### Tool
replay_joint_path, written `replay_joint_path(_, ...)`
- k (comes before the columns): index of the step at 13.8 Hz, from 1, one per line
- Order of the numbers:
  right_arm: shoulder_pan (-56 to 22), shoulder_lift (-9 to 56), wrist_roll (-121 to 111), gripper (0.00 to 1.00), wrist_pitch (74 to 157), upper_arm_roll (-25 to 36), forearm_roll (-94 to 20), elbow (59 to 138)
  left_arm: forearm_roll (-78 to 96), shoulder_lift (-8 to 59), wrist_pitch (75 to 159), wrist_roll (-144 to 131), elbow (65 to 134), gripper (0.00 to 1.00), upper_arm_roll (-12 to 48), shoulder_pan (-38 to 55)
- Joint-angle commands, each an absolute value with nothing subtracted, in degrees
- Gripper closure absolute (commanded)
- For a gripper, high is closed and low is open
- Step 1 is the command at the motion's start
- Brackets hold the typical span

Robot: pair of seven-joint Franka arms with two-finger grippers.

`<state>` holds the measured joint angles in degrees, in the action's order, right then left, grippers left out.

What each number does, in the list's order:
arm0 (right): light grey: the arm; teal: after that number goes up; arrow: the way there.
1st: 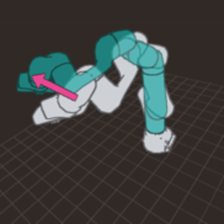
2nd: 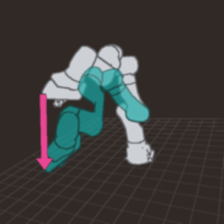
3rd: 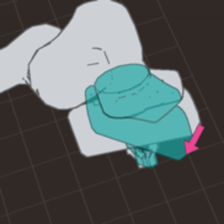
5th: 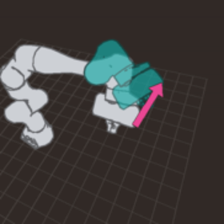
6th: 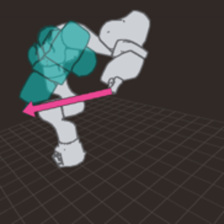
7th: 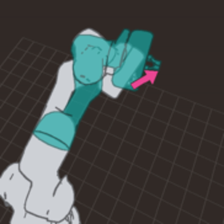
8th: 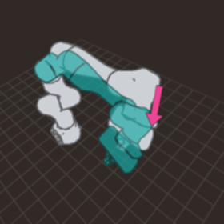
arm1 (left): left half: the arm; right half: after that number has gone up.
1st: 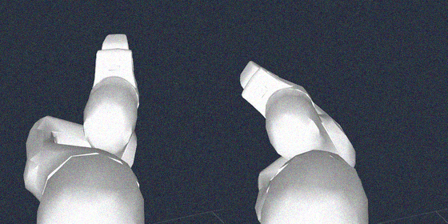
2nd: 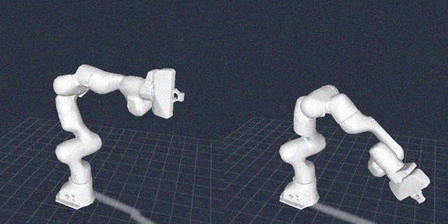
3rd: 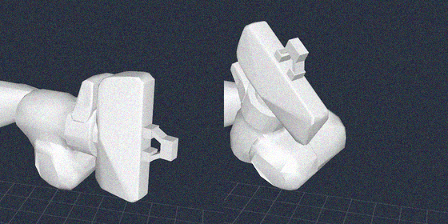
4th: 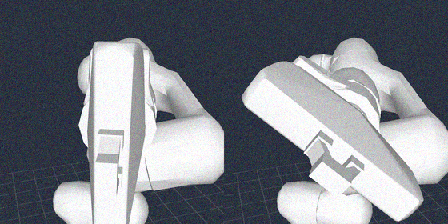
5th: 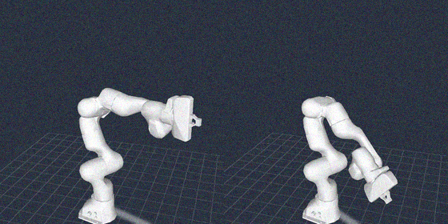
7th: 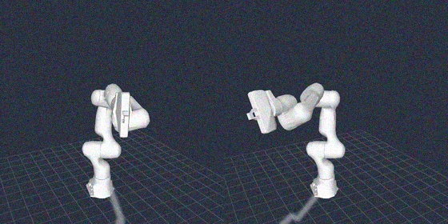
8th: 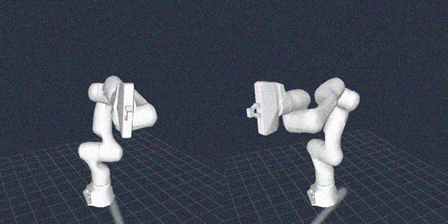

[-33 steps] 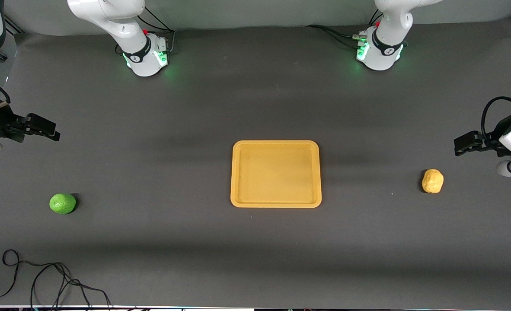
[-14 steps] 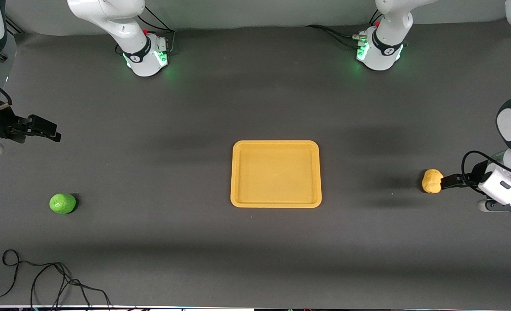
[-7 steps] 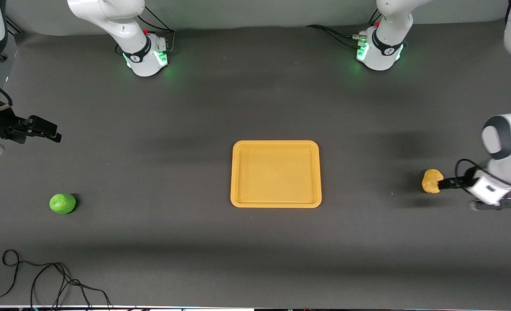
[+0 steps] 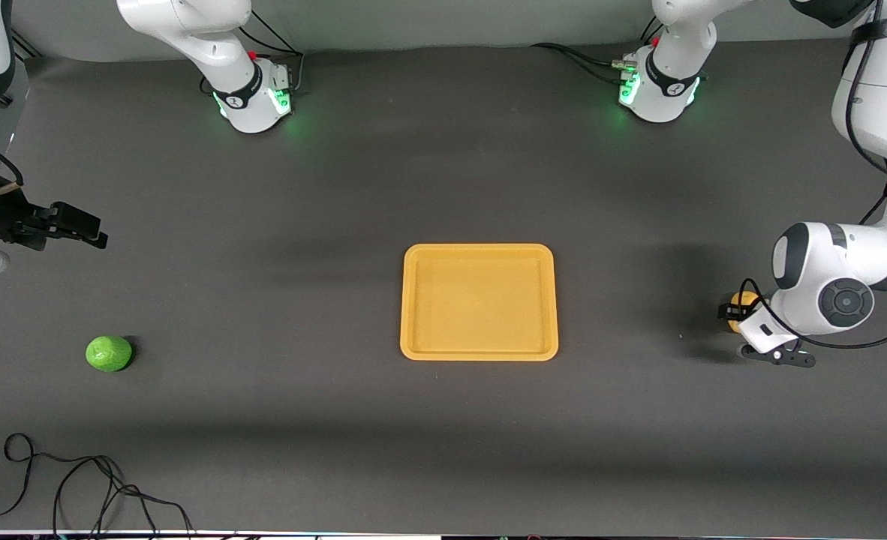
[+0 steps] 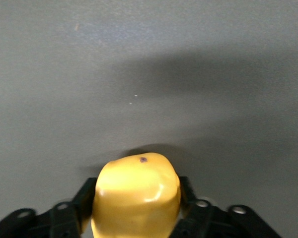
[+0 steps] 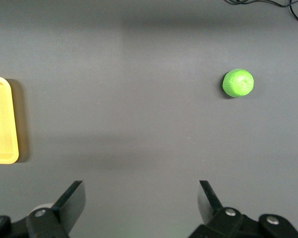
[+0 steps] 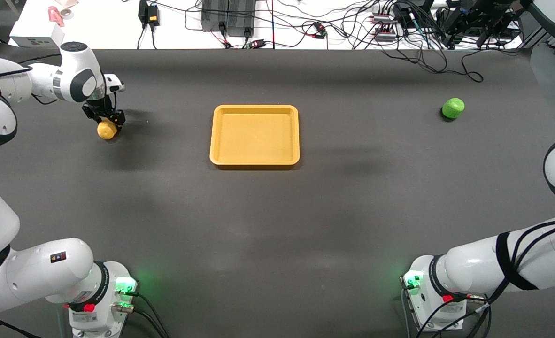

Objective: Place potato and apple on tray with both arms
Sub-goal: 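Lower the left gripper and grasp the yellow potato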

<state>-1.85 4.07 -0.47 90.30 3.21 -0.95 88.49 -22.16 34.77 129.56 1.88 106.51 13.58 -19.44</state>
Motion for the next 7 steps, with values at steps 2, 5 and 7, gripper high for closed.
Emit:
replay_joint_path(2,-2.1,4.0,0.3,0.00,91.2,3.3,-0.3,89.1,-22.8,32.0,118.3,-1.4,102.8,0.96,13.6,-15.5)
replay_joint_path(5,-0.8,3.9,-1.4,0.00,92.9,4.5,1.7,91.0,-21.0,32.9,101.4,-11.1,89.3,1.00,13.9,-7.2)
replay_joint_path(7,-0.5,3.6,-9.4,0.00,94.5,9.9,2.5,92.5,-13.1,33.2,100.1,-20.3,85.3,1.00,13.9,-3.1)
